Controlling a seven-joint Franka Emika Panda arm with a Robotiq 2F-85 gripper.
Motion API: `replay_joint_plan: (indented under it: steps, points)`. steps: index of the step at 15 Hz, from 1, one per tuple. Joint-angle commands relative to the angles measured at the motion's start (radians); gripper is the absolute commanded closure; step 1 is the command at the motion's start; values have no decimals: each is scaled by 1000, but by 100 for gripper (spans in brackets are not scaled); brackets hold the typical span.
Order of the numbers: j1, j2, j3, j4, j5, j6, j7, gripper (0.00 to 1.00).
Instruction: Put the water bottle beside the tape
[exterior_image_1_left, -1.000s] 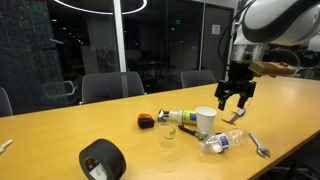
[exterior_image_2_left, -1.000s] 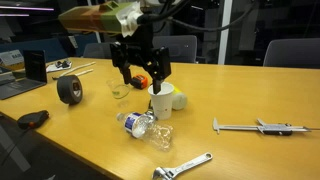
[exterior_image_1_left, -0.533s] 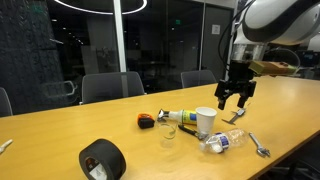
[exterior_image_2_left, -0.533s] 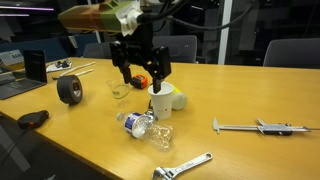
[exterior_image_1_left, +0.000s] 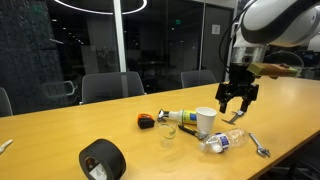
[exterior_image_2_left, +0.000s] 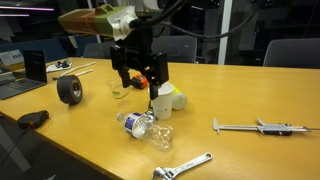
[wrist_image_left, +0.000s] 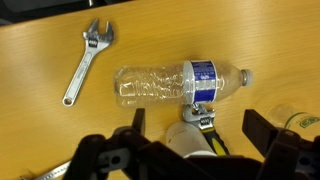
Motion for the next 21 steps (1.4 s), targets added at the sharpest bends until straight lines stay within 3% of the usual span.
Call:
replay_joint_plan:
  steps: [1, 9, 21]
  points:
    - [-30, 52, 28, 35, 38, -77, 149, 0]
    - [-84, 216, 79, 38, 81, -54, 505, 0]
    - [-150, 315, 36, 32, 98, 6, 998, 0]
